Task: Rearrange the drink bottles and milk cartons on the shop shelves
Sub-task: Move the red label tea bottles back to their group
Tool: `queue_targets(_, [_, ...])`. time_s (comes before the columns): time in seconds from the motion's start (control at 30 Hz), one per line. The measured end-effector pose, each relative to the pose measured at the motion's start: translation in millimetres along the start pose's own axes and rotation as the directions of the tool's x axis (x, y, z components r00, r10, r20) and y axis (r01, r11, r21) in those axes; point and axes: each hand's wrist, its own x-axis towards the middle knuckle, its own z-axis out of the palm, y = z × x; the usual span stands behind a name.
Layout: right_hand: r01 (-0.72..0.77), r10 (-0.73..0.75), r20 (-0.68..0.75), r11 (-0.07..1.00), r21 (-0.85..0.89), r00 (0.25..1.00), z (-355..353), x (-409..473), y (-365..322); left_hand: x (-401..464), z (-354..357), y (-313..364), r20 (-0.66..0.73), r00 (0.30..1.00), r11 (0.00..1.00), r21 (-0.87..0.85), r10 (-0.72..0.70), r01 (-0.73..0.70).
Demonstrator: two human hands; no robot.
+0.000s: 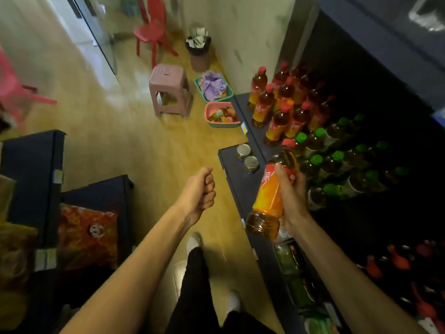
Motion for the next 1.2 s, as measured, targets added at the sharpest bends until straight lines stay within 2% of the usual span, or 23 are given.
queue_targets(0.17, [-0.004,0.004,-0.06,1.0,-0.01,0.998,69,70,-27,91,-25,71,0.026,0.999,1.0,0.019,-0.023,0.023])
queue_targets(0.33, [-0.052,0.057,-0.162,0.998,0.034,0.985,126,130,-61,169,-24,140,0.112,0.992,0.992,0.12,-0.059,0.045])
queue_targets(0.6, [-0.103,0.137,-0.32,0.987,0.122,0.937,148,207,-97,277,19,199,0.246,0.949,0.95,0.288,-0.197,0.122])
queue_targets(0.8, [-0.125,0.248,-0.47,0.953,0.277,0.847,132,257,-107,337,63,224,0.303,0.915,0.919,0.367,-0.267,0.146])
queue_targets(1.0, [-0.126,0.308,-0.591,0.936,0.328,0.746,128,272,-115,367,101,234,0.383,0.856,0.872,0.469,-0.346,0.143])
queue_targets(1.2, [-0.043,0.333,-0.664,0.91,0.413,0.67,131,271,-124,396,136,234,0.472,0.759,0.812,0.571,-0.448,0.124])
